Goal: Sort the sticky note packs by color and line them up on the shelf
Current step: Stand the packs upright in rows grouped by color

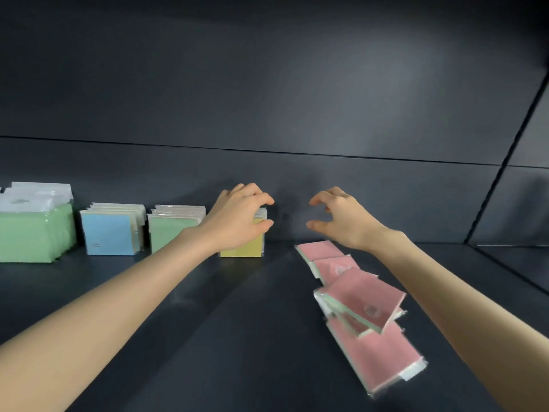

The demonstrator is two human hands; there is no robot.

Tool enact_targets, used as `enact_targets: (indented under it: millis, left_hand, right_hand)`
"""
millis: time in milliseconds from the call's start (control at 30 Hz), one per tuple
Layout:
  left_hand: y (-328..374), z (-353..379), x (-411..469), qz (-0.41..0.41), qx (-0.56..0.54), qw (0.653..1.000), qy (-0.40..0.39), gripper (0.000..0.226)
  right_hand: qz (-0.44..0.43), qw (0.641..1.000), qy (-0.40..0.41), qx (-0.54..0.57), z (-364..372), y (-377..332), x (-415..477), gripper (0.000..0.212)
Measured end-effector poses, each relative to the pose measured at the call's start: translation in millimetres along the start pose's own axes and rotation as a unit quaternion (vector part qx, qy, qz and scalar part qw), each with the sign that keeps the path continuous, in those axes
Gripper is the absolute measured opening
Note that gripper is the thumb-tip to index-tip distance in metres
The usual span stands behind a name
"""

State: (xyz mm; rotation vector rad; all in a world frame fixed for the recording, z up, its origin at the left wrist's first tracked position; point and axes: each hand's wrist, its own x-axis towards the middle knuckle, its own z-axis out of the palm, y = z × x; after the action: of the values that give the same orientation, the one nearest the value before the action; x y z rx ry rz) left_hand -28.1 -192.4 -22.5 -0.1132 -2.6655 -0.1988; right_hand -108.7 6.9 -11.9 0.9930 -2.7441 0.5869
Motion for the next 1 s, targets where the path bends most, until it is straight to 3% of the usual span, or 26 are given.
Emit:
enact_targets:
  millis: [167, 300, 600, 700, 767, 867, 1000]
  left_hand:
    - [43.9, 26.5, -4.8, -0.030, -0.061, 0.998, -0.015, 0.038]
    - [67.9, 52.5, -7.1, -0.104, -0.113, 0.986, -0.063, 0.037]
    - [93.6, 63.0, -2.2, -0.261, -0.243, 0.924, -0.139, 0.057]
    - [95.7, 66.7, -3.0, -0.285, -0.300, 0.903, -0.118, 0.050]
    - [95.2, 70.2, -3.9, -0.285, -0.337, 0.892, -0.094, 0.033]
    - [93.1, 72.1, -3.1, -0.295, -0.414, 0.860, -0.049, 0.013]
    - [89.2, 70.6, 2.2, -0.310, -0.537, 0.784, -0.024, 0.011]
  right_hand:
    - [0.014, 0.999, -0.014, 0.039, -7.1, 46.0, -23.6, 0.041]
    - [0.034, 0.994, -0.059, 0.081, -4.1, 77.8, -37.3, 0.039]
    - [0.084, 0.956, -0.140, 0.242, 11.2, 99.8, -36.1, 0.015]
    - [0.100, 0.940, -0.140, 0.293, 14.0, 96.3, -37.2, 0.020]
    - [0.104, 0.934, -0.129, 0.316, 16.6, 94.7, -37.0, 0.028]
    - [0.099, 0.917, -0.114, 0.370, 18.2, 90.8, -36.8, 0.018]
    - [0.095, 0.887, -0.097, 0.442, 12.1, 90.7, -31.2, 0.013]
